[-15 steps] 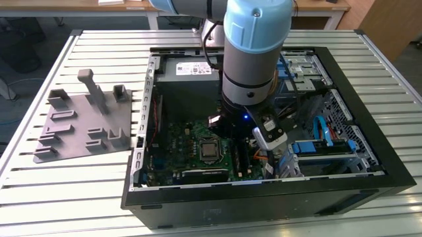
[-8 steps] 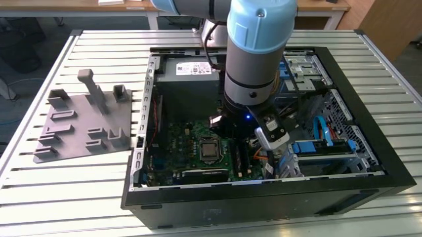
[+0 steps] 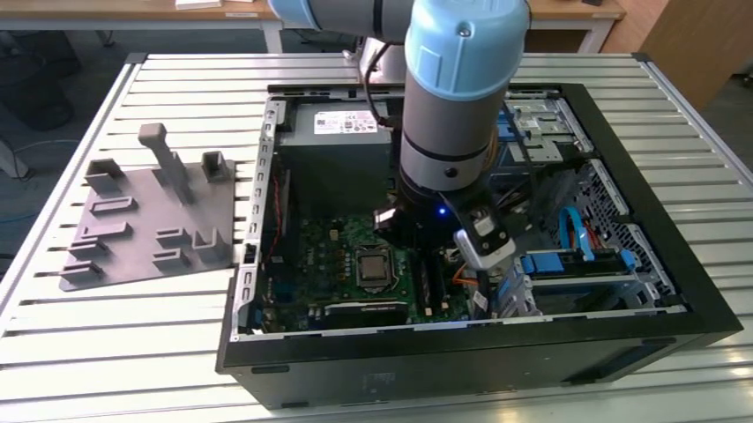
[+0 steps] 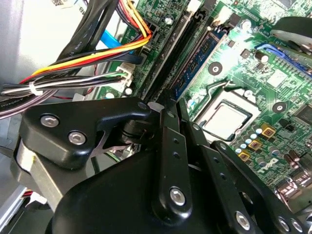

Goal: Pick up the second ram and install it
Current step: 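Insert the second ram into the second slot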

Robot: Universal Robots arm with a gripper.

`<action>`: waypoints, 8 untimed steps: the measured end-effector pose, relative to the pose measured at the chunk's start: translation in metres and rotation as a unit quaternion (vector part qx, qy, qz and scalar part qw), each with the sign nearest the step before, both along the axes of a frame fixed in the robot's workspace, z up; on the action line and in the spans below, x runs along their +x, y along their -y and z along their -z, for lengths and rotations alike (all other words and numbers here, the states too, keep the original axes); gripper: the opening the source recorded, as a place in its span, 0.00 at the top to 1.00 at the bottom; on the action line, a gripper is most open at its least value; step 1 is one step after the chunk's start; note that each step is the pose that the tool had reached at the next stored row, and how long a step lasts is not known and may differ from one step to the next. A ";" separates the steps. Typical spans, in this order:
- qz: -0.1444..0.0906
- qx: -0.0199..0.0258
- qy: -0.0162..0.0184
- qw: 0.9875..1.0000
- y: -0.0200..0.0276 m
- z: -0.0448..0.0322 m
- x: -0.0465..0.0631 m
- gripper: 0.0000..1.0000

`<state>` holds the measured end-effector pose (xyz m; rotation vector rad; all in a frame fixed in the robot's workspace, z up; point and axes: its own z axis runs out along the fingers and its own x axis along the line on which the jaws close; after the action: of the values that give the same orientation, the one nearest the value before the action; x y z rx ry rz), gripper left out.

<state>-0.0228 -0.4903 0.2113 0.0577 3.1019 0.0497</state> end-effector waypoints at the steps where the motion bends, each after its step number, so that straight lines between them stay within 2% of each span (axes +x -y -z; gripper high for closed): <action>1: 0.000 0.000 0.000 1.000 0.0000 0.0009 0.000 0.86; 8: 0.000 -0.001 0.000 1.000 0.0002 0.0049 0.000 0.86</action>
<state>-0.0228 -0.4904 0.2065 0.0577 3.1023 0.0476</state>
